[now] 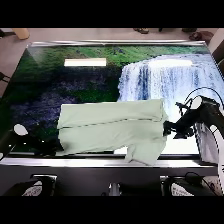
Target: Fold the shirts.
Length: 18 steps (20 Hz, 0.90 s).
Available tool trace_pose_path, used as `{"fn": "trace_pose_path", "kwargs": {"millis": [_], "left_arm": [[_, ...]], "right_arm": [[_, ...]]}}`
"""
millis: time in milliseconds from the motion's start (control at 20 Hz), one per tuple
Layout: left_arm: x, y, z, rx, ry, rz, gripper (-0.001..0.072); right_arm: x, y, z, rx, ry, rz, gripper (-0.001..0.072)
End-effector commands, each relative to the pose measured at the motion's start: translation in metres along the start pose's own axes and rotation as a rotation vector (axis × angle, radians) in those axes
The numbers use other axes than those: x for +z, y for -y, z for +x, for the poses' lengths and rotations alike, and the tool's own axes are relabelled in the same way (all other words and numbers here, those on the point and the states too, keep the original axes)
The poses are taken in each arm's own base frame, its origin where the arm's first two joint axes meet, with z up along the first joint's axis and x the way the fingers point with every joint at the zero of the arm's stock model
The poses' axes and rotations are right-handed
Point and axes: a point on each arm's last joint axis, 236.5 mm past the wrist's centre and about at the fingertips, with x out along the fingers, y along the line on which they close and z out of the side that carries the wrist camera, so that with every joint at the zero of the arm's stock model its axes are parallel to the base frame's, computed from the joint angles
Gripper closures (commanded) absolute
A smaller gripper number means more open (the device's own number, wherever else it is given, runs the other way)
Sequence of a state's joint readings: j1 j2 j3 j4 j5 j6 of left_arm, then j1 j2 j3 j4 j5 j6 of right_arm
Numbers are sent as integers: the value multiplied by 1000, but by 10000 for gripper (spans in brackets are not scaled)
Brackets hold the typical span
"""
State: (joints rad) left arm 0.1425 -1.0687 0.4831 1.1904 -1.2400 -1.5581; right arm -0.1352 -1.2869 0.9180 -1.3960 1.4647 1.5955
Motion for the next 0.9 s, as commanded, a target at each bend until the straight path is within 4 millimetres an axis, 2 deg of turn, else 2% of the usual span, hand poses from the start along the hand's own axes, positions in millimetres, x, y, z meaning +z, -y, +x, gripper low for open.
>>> {"fn": "trace_pose_path", "kwargs": {"millis": [0,50,100,250,450,500,550,600,700,750,850], "left_arm": [[5,5,12,15,12,-6,466],[7,5,12,15,24,-5,589],[9,5,12,14,32,-3,681],[10,6,10,12,43,1,681],[11,8,5,8,63,10,681],[11,9,4,7,67,11,681],[11,9,4,7,69,12,681],[12,9,4,7,72,13,681],[22,14,-6,1,111,50,681],[32,23,-22,-6,163,102,682],[60,46,-72,-25,315,172,683]], "right_arm": [[-32,-5,25,42,-65,-29,208],[-41,-11,33,73,-64,-35,207],[-45,-17,41,109,-44,-32,207],[-49,-24,66,162,-5,5,208],[-44,-22,81,163,39,32,225],[-42,-24,82,174,51,41,324],[-40,-25,82,181,56,51,451],[-41,-26,82,183,54,52,695],[-40,-29,73,189,56,15,684],[-33,-33,59,193,83,-25,684],[-3,-44,7,200,213,-90,687]]}}
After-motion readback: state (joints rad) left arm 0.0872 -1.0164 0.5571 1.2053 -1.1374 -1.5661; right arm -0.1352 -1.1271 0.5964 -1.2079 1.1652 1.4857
